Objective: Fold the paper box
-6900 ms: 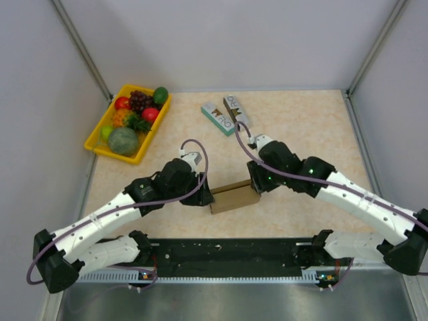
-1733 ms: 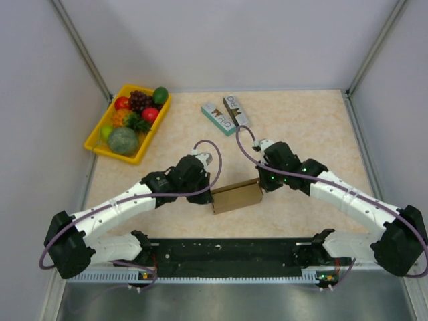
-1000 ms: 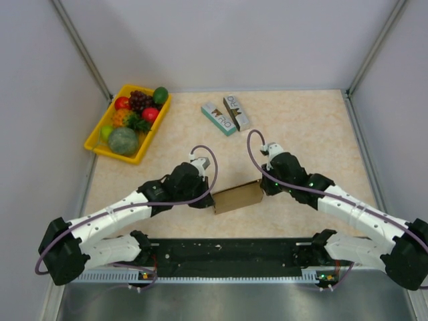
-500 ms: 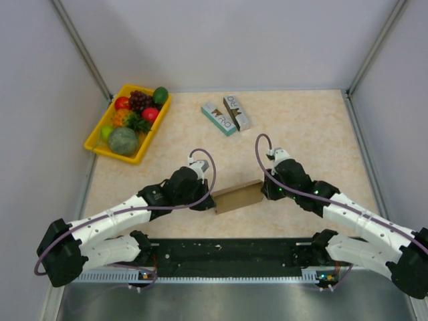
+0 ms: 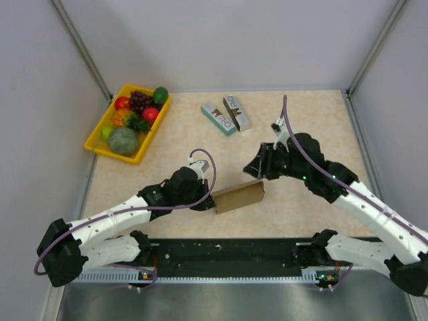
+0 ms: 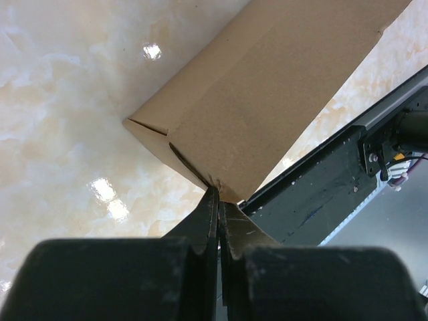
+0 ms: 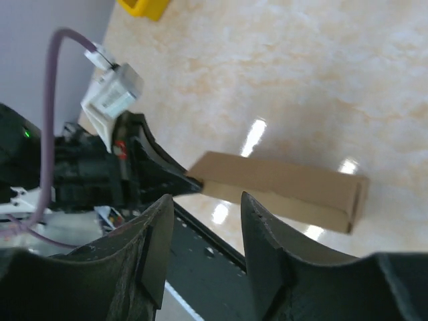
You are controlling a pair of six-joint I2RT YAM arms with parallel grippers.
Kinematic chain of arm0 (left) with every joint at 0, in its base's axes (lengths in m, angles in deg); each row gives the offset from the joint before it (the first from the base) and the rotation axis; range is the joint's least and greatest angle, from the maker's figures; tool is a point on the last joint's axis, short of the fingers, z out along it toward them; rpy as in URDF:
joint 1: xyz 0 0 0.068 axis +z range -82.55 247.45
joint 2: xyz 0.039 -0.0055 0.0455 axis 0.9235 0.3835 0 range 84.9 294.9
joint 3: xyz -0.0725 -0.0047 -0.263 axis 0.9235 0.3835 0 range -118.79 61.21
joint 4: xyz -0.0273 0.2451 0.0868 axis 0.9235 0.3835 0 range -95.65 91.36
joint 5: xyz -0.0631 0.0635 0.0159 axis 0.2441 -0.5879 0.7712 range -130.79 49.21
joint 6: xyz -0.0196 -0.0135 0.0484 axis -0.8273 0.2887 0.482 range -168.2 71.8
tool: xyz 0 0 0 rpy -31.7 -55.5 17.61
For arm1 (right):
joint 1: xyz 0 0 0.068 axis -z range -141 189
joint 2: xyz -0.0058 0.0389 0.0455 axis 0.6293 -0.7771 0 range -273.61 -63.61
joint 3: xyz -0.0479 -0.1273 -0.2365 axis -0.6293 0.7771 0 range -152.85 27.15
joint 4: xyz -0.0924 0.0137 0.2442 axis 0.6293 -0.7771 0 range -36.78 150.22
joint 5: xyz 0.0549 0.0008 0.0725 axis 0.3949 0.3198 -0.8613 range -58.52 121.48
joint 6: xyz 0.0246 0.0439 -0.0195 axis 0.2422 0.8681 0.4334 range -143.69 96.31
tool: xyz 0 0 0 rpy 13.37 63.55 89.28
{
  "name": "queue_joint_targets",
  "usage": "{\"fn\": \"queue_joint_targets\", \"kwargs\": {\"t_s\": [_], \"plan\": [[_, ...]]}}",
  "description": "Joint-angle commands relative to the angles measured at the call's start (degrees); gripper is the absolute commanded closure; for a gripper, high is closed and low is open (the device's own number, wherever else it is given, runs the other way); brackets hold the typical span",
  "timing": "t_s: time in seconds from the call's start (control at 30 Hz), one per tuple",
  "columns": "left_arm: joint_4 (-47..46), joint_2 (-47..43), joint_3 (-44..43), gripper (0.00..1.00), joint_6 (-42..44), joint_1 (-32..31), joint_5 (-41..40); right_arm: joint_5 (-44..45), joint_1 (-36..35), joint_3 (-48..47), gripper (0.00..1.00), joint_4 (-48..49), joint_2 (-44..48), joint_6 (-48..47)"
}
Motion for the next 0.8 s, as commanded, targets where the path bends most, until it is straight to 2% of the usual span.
{"fn": "queue_joint_targets", "kwargs": {"t_s": [0.0,0.17,0.3,0.7,0.77], "plan": [[3.71,1.45,2.15,1.0,0.08,-0.32,-1.82,-7.33,-0.28,-2.16,0.57,12.49,-10.11,9.49],[3.36,0.22,3.03,1.0,-0.45,-0.23,-2.78,-10.23,-0.28,7.65,0.7,31.71,-16.19,18.27],[4.06,-0.22,2.15,1.0,-0.36,-0.23,-3.13,-10.5,-0.28,13.65,0.72,38.85,-18.92,19.34],[5.47,-3.64,2.15,1.0,-0.36,-0.23,-4.36,-11.91,-0.28,19.37,0.74,42.39,-20.42,21.02],[5.64,-4.78,2.24,0.97,-0.62,-0.23,-4.54,-11.91,-0.28,19.9,0.74,42.21,-20.15,20.93]]}}
